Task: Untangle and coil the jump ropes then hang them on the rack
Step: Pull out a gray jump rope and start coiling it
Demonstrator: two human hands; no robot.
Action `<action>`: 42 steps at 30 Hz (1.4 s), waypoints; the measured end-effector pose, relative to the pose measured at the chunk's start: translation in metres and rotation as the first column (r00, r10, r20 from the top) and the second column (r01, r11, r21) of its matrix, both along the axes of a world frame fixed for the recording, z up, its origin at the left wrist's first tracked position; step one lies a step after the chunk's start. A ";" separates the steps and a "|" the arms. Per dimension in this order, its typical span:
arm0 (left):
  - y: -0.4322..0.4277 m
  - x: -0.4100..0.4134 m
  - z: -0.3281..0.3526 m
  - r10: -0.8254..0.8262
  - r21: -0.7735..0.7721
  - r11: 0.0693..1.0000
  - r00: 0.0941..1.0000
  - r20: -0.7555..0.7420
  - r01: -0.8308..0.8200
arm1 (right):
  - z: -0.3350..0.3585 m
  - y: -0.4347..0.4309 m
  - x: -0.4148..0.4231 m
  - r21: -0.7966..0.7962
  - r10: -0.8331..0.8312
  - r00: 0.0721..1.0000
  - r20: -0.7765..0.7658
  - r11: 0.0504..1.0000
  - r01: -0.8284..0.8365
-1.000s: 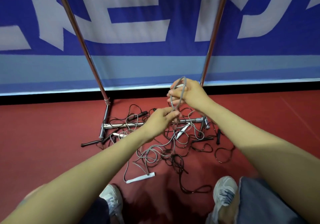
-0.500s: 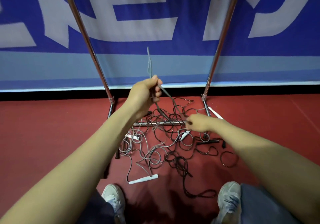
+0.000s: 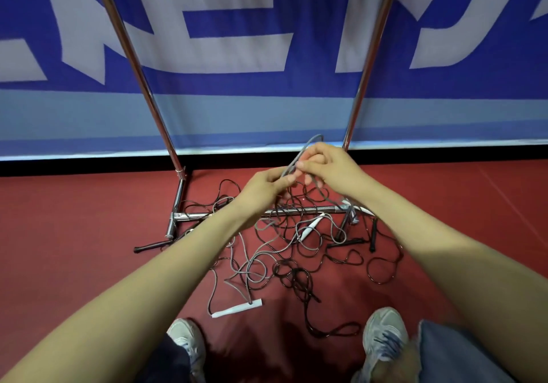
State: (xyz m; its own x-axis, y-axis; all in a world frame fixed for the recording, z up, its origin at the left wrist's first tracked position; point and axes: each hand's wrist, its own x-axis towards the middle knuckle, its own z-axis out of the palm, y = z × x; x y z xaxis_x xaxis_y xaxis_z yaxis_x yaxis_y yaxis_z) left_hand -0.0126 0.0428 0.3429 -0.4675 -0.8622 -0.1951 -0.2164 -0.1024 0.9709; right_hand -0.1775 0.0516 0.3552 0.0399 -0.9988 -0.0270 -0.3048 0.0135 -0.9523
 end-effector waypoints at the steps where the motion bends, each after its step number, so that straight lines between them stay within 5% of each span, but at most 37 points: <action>1: 0.001 -0.002 0.002 -0.005 0.044 0.999 0.999 -0.033 0.007 | 0.001 0.000 -0.001 -0.020 -0.016 1.000 0.027 1.000 0.016; 3: 0.001 -0.003 0.004 -0.001 0.041 0.999 0.999 -0.044 0.003 | 0.003 0.000 -0.001 -0.041 -0.029 0.999 0.045 0.999 0.031; 7: -0.008 -0.001 0.006 0.009 -0.334 0.941 0.983 0.182 0.053 | -0.001 0.001 -0.003 -0.005 -0.014 1.000 0.003 1.000 0.014; 10: -0.009 0.003 0.009 -0.035 -0.259 0.960 0.964 0.265 0.106 | -0.001 0.001 -0.003 0.009 0.004 1.000 -0.009 1.000 -0.004; 14: -0.023 0.011 0.012 0.174 -0.193 0.971 0.969 0.175 -0.140 | -0.005 0.003 -0.014 0.100 0.144 0.974 -0.176 0.987 -0.128; 17: -0.035 0.022 0.014 0.319 -0.034 0.947 0.947 0.029 -0.318 | -0.026 0.004 -0.032 0.264 0.286 0.791 -0.541 0.951 -0.162; 20: -0.043 0.035 0.019 0.395 0.080 0.918 0.910 -0.126 -0.388 | -0.050 0.005 -0.056 0.396 0.320 0.612 -0.724 0.918 -0.011; 23: -0.048 0.045 0.012 0.401 -0.076 0.916 0.909 0.112 -0.394 | -0.049 0.004 -0.069 0.259 0.123 0.624 -0.772 0.957 0.131; 26: -0.042 0.040 0.002 0.306 -0.214 0.947 0.874 0.377 -0.240 | -0.028 0.004 -0.054 0.066 0.028 0.728 -0.685 0.998 0.024; 29: -0.028 0.022 0.002 0.166 -0.170 0.978 0.944 0.287 -0.120 | -0.008 0.002 -0.024 0.027 0.176 0.667 -0.723 0.973 -0.228; 33: -0.018 0.005 0.006 0.028 0.135 0.991 0.998 -0.048 -0.021 | -0.003 0.000 -0.007 0.098 0.274 0.507 -0.817 0.933 -0.345; 39: -0.014 -0.001 0.001 0.196 0.022 0.980 0.979 0.050 -0.197 | -0.010 0.003 0.008 0.103 0.338 0.678 -0.653 0.926 -0.363; 42: -0.023 0.003 0.008 0.302 0.029 0.953 0.952 -0.043 -0.301 | -0.020 0.000 0.005 0.190 0.393 0.806 -0.444 0.920 -0.344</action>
State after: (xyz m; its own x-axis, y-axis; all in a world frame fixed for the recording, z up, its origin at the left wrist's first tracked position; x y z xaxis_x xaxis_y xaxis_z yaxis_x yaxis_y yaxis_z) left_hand -0.0094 0.0198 0.3512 -0.1952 -0.9602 -0.1997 -0.1267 -0.1772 0.9760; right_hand -0.1727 0.0518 0.3347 0.3624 -0.9029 -0.2310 -0.7097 -0.1067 -0.6964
